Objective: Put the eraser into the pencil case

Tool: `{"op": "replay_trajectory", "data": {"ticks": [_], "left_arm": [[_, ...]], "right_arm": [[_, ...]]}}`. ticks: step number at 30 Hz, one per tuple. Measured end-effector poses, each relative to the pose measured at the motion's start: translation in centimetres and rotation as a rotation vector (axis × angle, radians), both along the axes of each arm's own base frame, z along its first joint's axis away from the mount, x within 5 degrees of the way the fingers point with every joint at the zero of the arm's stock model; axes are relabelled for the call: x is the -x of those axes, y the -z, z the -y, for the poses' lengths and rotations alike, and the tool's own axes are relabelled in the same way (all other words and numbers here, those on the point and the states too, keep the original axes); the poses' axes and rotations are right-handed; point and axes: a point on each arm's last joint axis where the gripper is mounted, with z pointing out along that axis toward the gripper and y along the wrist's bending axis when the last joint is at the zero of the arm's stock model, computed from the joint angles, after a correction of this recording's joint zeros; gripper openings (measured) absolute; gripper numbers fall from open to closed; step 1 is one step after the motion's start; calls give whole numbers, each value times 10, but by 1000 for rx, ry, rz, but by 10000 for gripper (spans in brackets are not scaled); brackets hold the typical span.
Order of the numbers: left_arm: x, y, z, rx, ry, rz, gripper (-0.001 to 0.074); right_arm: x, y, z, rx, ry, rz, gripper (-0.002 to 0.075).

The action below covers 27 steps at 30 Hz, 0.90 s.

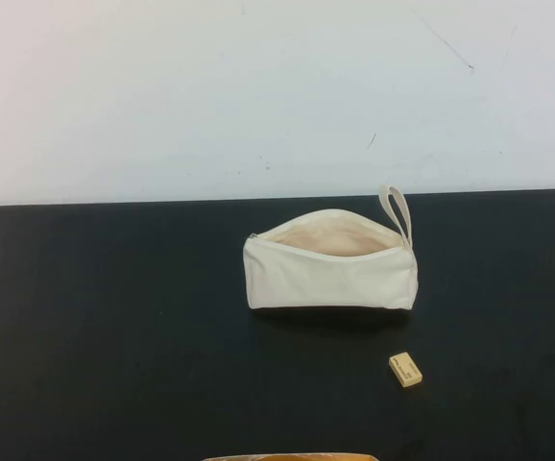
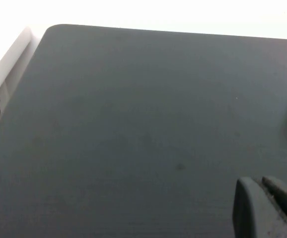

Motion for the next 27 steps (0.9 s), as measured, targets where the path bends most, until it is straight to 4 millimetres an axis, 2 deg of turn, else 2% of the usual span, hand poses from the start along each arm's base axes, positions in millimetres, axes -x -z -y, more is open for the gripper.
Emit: {"op": "replay_trajectory", "data": {"ticks": [27], "left_arm": [[0, 0, 0, -45, 14, 2, -2]], "right_arm": [[0, 0, 0, -1, 0, 0, -1]]}}
